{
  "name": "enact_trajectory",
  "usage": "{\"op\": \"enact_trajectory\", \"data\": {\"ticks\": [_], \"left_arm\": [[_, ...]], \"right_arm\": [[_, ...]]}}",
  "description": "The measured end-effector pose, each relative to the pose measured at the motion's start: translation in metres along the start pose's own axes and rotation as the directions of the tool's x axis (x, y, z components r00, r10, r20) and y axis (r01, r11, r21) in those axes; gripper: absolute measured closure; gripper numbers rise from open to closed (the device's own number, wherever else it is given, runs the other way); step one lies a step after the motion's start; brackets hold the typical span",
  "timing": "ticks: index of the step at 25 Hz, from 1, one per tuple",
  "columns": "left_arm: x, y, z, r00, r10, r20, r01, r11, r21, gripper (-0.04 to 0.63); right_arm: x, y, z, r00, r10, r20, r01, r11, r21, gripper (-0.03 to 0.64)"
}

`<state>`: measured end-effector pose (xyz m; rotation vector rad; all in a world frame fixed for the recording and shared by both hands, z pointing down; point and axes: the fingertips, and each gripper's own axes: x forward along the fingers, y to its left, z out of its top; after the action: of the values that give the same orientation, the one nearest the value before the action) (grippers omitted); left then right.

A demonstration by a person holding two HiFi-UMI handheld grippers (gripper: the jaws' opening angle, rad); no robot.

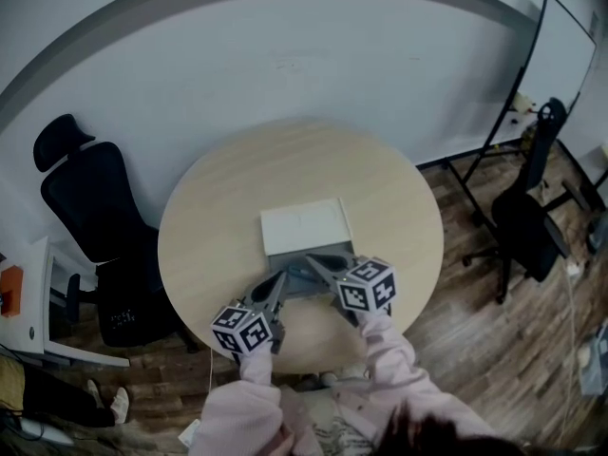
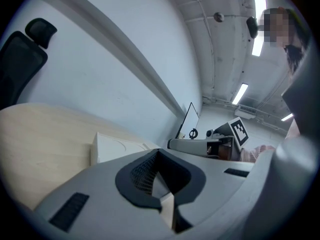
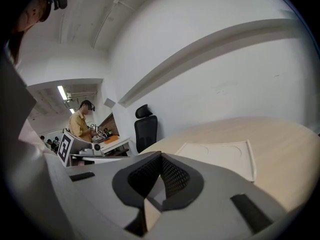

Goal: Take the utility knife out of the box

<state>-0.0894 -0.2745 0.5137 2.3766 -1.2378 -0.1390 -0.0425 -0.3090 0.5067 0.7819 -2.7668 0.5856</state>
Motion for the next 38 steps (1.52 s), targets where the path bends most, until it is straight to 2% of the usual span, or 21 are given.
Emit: {"op": "enact_trajectory", "data": {"ticks": [16,29,38], "left_arm": [[0.011,0.017,-0.015,0.995,-0.080,-0.054,0.076,0.994,-0.078,0.597],[0.014,0.028,-0.028,0.988,-0.109,-0.107,0.096,0.988,-0.117,0.595],[0.018,0.032,-0.033,0.983,-0.131,-0.132,0.110,0.982,-0.155,0.597]], "right_arm": [[0.030,-0.006,-0.028,0.991,-0.018,-0.134,0.019,1.000,0.002,0.624],[0.042,-0.017,-0.047,0.976,-0.015,-0.216,0.019,1.000,0.016,0.624],[0.054,-0.023,-0.071,0.940,0.015,-0.341,-0.024,0.999,-0.023,0.624]]}}
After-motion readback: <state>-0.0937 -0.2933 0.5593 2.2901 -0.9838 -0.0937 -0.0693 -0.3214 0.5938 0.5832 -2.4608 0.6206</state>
